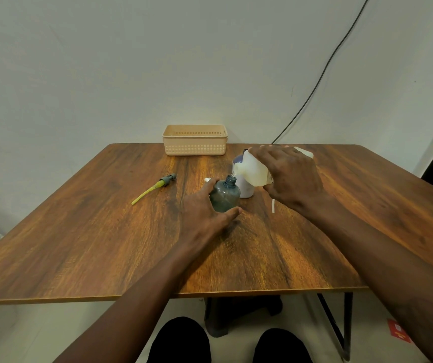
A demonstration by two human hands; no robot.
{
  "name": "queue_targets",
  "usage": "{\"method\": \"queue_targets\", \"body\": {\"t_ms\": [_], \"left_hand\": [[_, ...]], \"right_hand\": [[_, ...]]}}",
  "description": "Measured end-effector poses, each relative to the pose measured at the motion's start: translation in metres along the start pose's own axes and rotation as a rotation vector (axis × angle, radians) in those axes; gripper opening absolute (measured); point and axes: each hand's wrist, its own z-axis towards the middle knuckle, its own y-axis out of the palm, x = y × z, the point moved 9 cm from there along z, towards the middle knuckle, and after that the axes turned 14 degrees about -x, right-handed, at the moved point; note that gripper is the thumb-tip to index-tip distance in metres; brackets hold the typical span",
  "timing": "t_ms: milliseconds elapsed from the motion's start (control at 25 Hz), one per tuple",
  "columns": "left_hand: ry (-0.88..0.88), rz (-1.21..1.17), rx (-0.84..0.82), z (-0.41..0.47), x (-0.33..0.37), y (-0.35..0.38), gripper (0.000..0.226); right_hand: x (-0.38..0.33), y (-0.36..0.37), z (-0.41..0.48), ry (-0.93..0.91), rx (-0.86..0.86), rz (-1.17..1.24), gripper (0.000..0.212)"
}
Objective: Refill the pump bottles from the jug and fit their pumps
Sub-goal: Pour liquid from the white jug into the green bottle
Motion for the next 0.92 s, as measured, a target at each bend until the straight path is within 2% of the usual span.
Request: {"method": "queue_targets", "body": {"t_ms": [200,560,800,920], "left_hand": [[-0.025,-0.003,-0.016,0.0007,-0.0044,0.0019,0.100],[-0.012,-0.019,-0.024,0.0004,-0.0021,0.0017,0.095],[-0.069,-0.099,0.019,-0.0038,-0.0003,-0.0013,0.123],[-0.084,-0.088,0.026,-0.0044,0.0001,-0.0028,0.128]], "right_hand": [[-0.0010,-0.0002,-0.0006,-0.006,0.009,-0.002,0.087],[-0.0019,0.0000,0.0011,-0.007,0.006,-0.003,0.086],[-0.0013,0.0000,0.0011,-0.007,0.011,-0.010,0.086],[-0.0021,-0.0005,0.0009,-0.011,0.017,-0.010,0.086]]}}
